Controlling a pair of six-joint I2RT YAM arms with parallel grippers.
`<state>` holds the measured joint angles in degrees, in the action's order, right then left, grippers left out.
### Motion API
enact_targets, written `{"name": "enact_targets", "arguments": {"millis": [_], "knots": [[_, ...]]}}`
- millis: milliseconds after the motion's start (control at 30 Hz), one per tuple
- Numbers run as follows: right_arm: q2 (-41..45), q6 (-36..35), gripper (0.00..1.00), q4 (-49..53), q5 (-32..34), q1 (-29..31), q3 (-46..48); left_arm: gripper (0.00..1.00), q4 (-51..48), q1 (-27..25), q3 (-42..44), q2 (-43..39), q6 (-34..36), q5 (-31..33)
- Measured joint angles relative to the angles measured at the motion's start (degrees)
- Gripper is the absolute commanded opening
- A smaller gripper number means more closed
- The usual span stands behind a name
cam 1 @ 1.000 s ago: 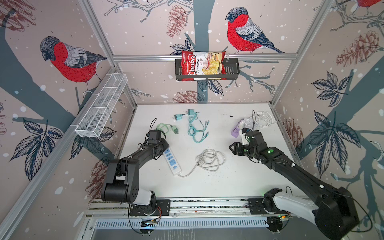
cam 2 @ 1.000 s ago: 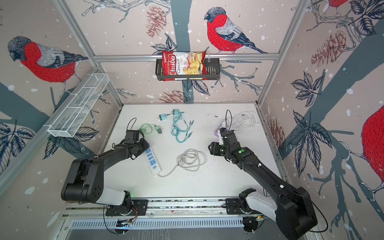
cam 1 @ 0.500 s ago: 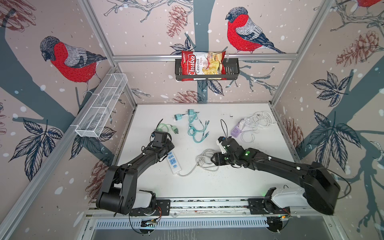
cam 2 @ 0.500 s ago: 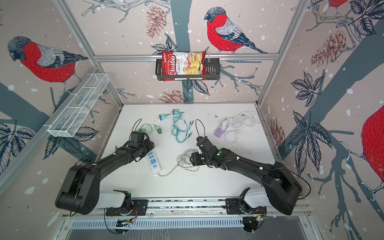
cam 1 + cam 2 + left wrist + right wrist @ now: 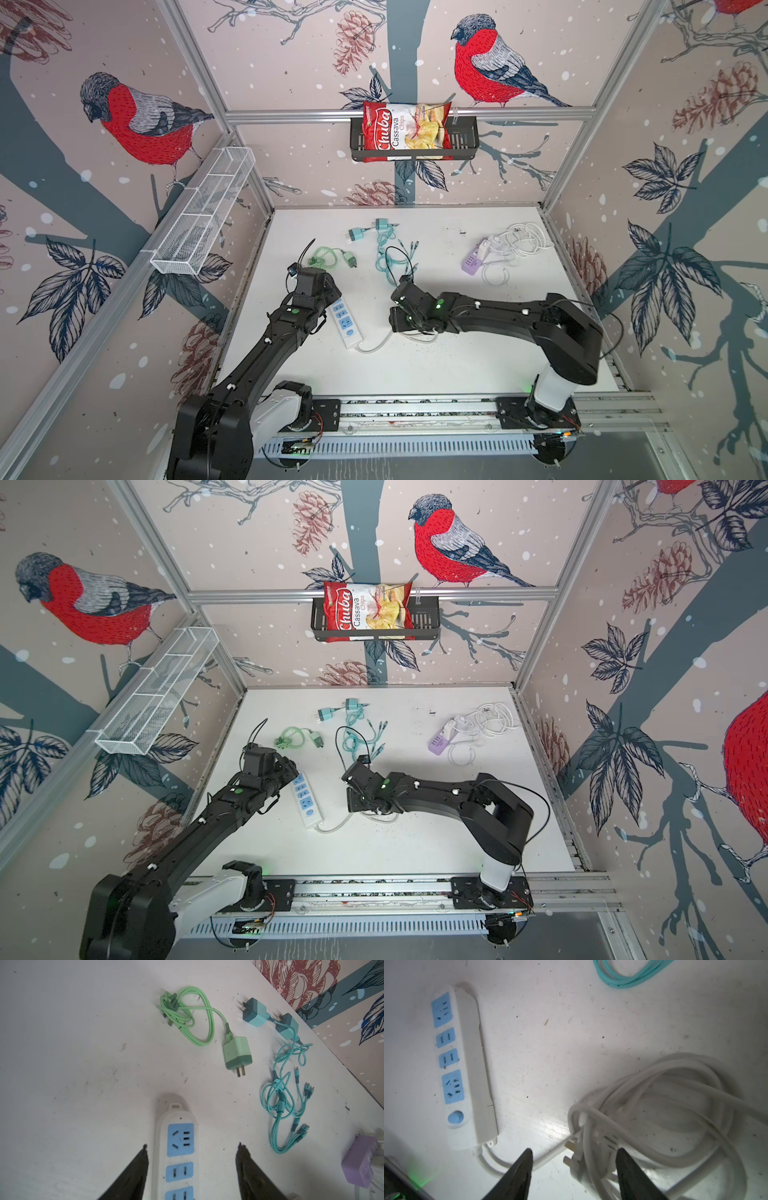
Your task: Insert the plug
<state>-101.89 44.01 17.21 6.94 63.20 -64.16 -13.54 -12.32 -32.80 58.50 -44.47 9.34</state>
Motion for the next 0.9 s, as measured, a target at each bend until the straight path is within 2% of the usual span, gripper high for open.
{"name": "enact_targets", "arguments": {"millis": [233, 400, 467, 567, 700, 800, 900], "knots": [[-6.8, 3.8, 0.63, 1.2, 4.0, 0.9, -2.0, 0.72, -0.7, 6.3, 0.9, -4.3, 3.0, -0.3], [-9.2, 3.9, 0.49, 1.1, 8.3, -0.6, -3.8, 0.72, -0.9, 7.5, 1.0, -5.6, 4.6, -1.3], [-9.0, 3.9, 0.49, 1.8, 9.1, -1.8, -3.8, 0.72, -0.9, 7.7, 0.9, -5.7, 5.3, -1.5], [-7.6, 3.5, 0.48, 4.8, 9.6, -4.7, -3.0, 0.72, -0.9, 7.6, 0.9, -5.7, 5.5, -1.7], [-3.8, -0.8, 0.47, 9.0, 11.0, -12.1, 0.6, 0.71, -0.9, 7.6, 0.9, -5.4, 5.9, -2.3], [-2.3, -4.3, 0.46, 9.7, 11.4, -17.7, 2.4, 0.71, -0.9, 7.5, 1.0, -5.0, 5.9, -3.3], [-0.9, -7.0, 0.47, 9.6, 11.4, -20.8, 4.2, 0.71, -0.8, 7.4, 1.4, -4.5, 6.0, -3.5]]}}
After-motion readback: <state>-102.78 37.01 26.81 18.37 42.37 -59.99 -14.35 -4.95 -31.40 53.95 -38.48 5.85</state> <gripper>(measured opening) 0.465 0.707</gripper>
